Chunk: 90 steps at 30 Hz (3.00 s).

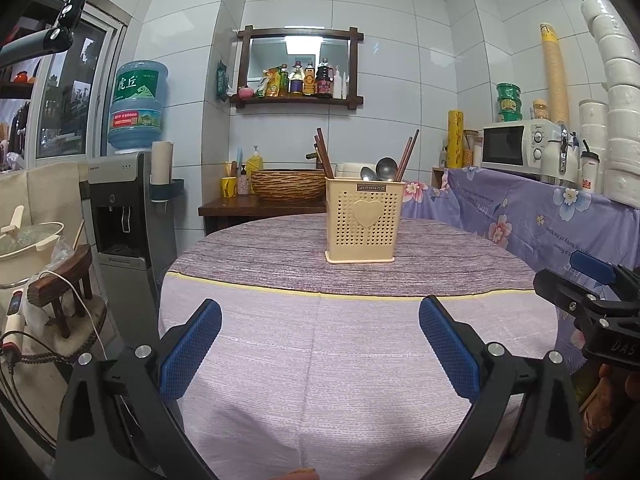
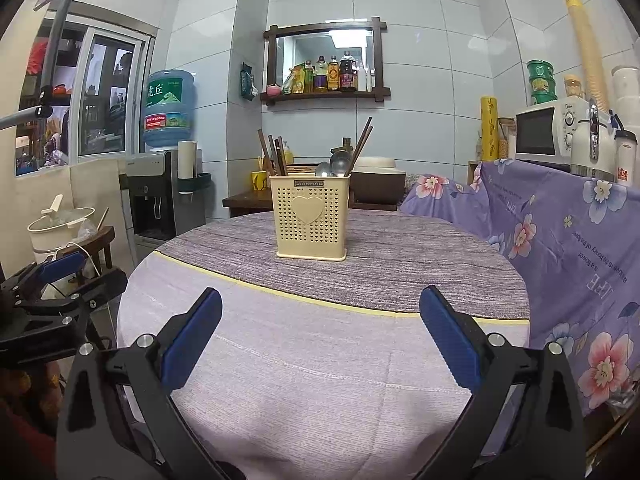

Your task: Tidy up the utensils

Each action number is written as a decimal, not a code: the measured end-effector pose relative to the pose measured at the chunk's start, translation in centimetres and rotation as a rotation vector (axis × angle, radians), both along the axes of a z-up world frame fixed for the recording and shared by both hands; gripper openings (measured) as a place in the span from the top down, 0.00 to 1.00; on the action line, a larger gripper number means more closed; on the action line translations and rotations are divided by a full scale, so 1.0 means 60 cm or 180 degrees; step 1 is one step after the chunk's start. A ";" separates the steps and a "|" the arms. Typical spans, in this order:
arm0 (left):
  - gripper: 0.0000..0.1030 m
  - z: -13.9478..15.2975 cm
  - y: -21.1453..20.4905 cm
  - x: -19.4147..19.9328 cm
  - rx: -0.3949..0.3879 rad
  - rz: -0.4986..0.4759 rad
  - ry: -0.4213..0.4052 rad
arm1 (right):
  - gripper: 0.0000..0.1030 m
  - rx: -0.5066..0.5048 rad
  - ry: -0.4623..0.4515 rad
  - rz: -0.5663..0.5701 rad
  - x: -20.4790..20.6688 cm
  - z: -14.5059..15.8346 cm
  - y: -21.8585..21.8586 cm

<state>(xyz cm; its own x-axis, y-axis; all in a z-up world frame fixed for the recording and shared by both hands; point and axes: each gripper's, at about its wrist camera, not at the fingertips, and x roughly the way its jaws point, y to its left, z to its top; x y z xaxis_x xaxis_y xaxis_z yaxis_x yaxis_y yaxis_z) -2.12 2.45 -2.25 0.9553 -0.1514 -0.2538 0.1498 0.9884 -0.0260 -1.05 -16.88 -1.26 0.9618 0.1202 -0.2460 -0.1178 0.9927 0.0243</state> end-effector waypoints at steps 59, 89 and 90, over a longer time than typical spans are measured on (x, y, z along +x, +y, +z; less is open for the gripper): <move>0.05 0.001 0.000 0.011 -0.0004 -0.0020 0.0114 | 0.05 0.0042 0.0076 0.0009 0.003 -0.006 0.002; 0.05 -0.001 0.001 0.013 0.0006 -0.0012 0.0135 | 0.05 0.0068 0.0105 0.0006 0.004 -0.010 0.006; 0.05 -0.001 0.001 0.013 0.0007 -0.0009 0.0134 | 0.05 0.0068 0.0104 0.0004 0.004 -0.011 0.007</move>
